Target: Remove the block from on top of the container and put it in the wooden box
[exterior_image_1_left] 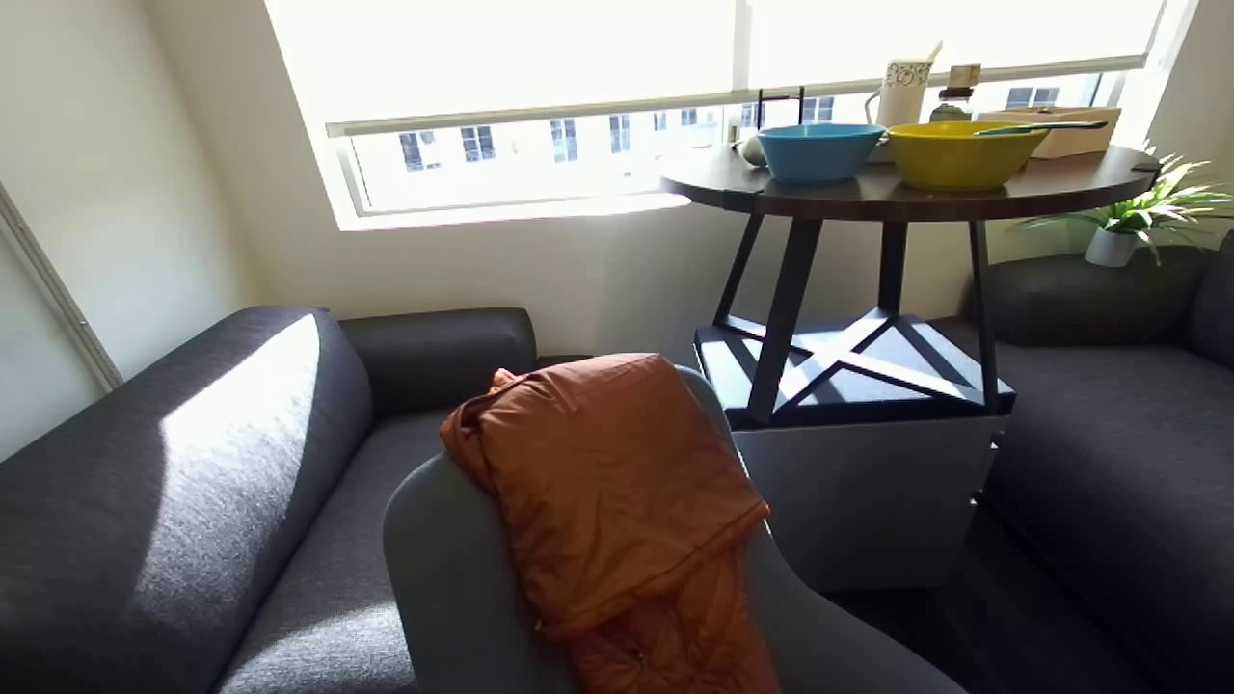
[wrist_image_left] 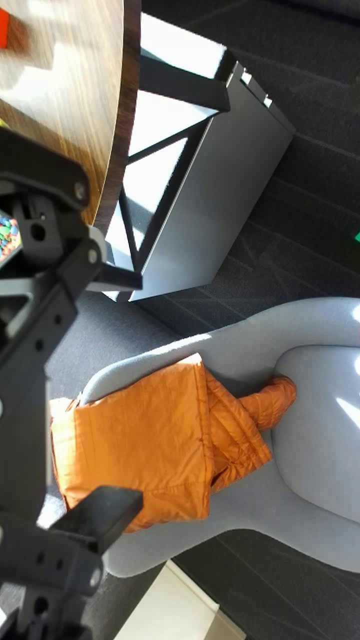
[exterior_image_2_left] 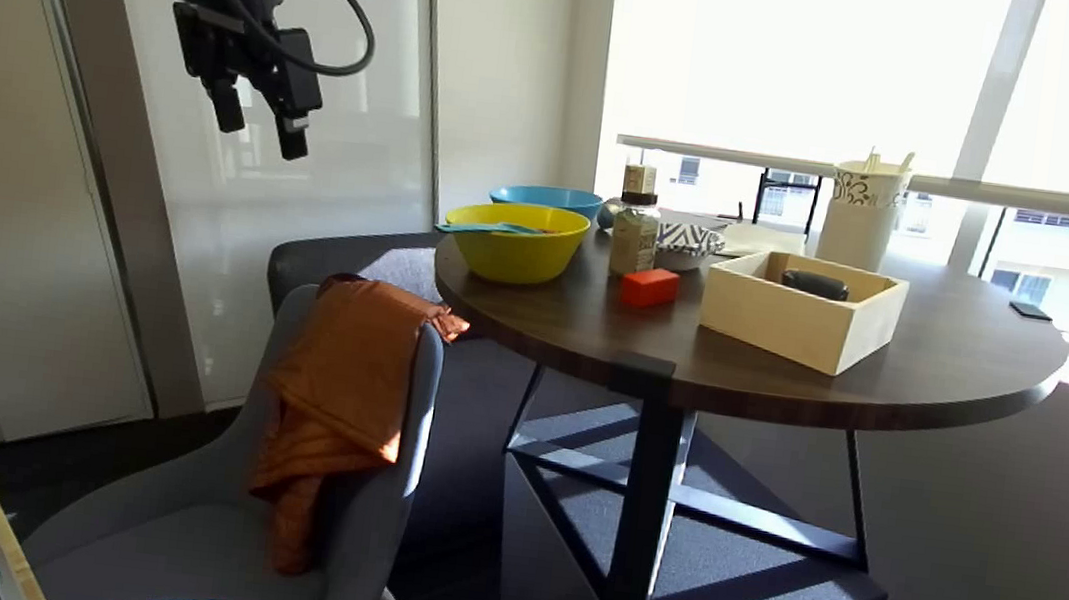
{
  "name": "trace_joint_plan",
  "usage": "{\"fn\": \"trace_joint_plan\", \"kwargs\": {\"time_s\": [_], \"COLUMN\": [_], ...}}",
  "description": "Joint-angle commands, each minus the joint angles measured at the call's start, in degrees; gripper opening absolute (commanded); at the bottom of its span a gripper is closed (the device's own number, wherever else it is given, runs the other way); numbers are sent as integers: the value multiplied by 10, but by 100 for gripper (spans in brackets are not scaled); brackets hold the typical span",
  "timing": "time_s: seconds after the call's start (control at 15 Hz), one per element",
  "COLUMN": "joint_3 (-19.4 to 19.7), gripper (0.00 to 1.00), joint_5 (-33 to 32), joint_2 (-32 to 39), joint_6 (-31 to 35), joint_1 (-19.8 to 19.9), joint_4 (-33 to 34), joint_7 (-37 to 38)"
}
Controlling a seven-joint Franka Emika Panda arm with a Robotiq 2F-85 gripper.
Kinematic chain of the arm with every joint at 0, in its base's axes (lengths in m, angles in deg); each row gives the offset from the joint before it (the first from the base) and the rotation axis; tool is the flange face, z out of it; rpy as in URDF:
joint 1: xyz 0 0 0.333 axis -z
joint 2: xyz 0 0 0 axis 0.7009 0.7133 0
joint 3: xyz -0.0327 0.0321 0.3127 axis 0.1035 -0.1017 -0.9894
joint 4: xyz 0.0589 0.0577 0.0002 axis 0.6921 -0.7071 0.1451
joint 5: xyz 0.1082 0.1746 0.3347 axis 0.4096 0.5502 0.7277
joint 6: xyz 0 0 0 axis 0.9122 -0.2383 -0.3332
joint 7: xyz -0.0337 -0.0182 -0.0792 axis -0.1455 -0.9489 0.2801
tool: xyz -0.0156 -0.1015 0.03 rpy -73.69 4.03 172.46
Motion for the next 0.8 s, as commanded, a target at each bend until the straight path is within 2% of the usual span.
{"fn": "trace_joint_plan", "kwargs": {"time_s": [0.0,0.47,0.73], "joint_3": [-9,-48,-84], "gripper": [100,100,100], "joint_5": [17,41,11], "joint_2": [12,77,137], "joint_6": [22,201,266], "joint_1": [9,24,47], "joint_4": [3,10,39], "joint_7": [27,170,228]}}
